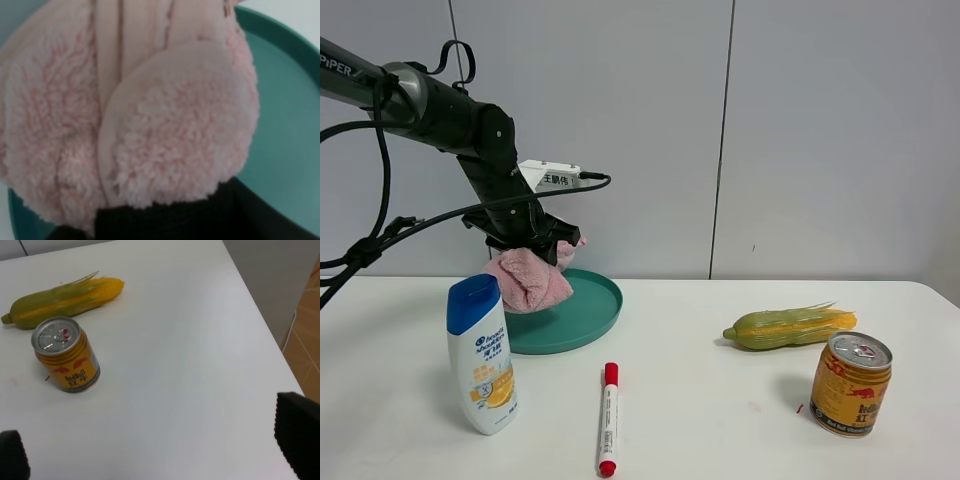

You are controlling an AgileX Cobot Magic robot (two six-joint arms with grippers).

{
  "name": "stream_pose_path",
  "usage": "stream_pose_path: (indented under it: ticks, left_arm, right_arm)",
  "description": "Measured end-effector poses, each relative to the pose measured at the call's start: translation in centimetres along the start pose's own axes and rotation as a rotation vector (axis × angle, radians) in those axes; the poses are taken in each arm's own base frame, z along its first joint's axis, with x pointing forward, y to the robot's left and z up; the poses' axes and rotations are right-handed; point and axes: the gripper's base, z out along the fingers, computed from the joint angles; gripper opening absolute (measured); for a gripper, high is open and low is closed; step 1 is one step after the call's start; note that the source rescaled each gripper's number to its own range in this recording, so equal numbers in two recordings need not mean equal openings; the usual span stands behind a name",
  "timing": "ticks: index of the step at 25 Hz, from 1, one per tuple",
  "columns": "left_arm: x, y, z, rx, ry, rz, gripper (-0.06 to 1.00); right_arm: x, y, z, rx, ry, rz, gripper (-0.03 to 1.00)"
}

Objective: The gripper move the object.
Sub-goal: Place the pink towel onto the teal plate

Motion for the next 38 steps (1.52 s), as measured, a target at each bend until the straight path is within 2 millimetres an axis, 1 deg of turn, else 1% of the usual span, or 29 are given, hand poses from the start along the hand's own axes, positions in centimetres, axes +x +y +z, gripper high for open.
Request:
stream_pose_path:
  ticks: [5, 10, 12, 17, 25, 26, 27, 29, 30, 31, 32, 33, 34, 38]
  left_arm:
    - [0.0, -0.1, 0.7, 0.010, -0.019, -0.008, 0.00]
    - [1.2, -0.3, 2.5, 0.024, 0.025, -0.010, 0.00]
    - [1.4, -0.3, 2.9, 0.027, 0.032, -0.011, 0.00]
    - [1.6, -0.4, 3.5, 0.032, 0.026, -0.019, 0.00]
    - [1.4, -0.5, 3.6, 0.040, -0.001, -0.015, 0.01]
    - [1.4, -0.5, 3.6, 0.040, -0.001, -0.011, 0.08]
    - [1.4, -0.5, 3.6, 0.040, -0.001, -0.009, 0.21]
    - [1.4, -0.5, 3.6, 0.040, -0.001, -0.008, 0.61]
    - [1.4, -0.5, 3.6, 0.044, -0.001, -0.015, 0.77]
    - [1.3, -0.5, 3.6, 0.048, -0.002, -0.021, 0.86]
    - [1.3, -0.5, 3.6, 0.048, -0.002, -0.021, 0.86]
    - [1.3, -0.5, 3.6, 0.049, -0.002, -0.024, 0.93]
    - [1.3, -0.6, 3.6, 0.050, -0.002, -0.026, 0.95]
    - [1.3, -0.6, 3.6, 0.051, -0.002, -0.028, 0.98]
  right_arm:
    - [0.0, 0.0, 0.0, 0.000, 0.000, 0.000, 1.00]
    - [0.0, 0.0, 0.0, 0.000, 0.000, 0.000, 1.00]
    - [0.0, 0.0, 0.0, 0.000, 0.000, 0.000, 1.00]
    - [0.0, 0.0, 0.0, 0.000, 0.000, 0.000, 1.00]
    - [0.0, 0.0, 0.0, 0.000, 0.000, 0.000, 1.00]
    - [0.0, 0.0, 0.0, 0.000, 0.000, 0.000, 1.00]
    - [0.0, 0.0, 0.0, 0.000, 0.000, 0.000, 1.00]
    - [0.0, 0.0, 0.0, 0.000, 0.000, 0.000, 1.00]
    - [0.0, 0.0, 0.0, 0.000, 0.000, 0.000, 1.00]
    - [0.0, 0.0, 0.0, 0.000, 0.000, 0.000, 1.00]
    - [0.0, 0.0, 0.0, 0.000, 0.000, 0.000, 1.00]
    - [0.0, 0.0, 0.0, 0.000, 0.000, 0.000, 1.00]
    - [0.0, 0.0, 0.0, 0.000, 0.000, 0.000, 1.00]
    - [0.0, 0.0, 0.0, 0.000, 0.000, 0.000, 1.00]
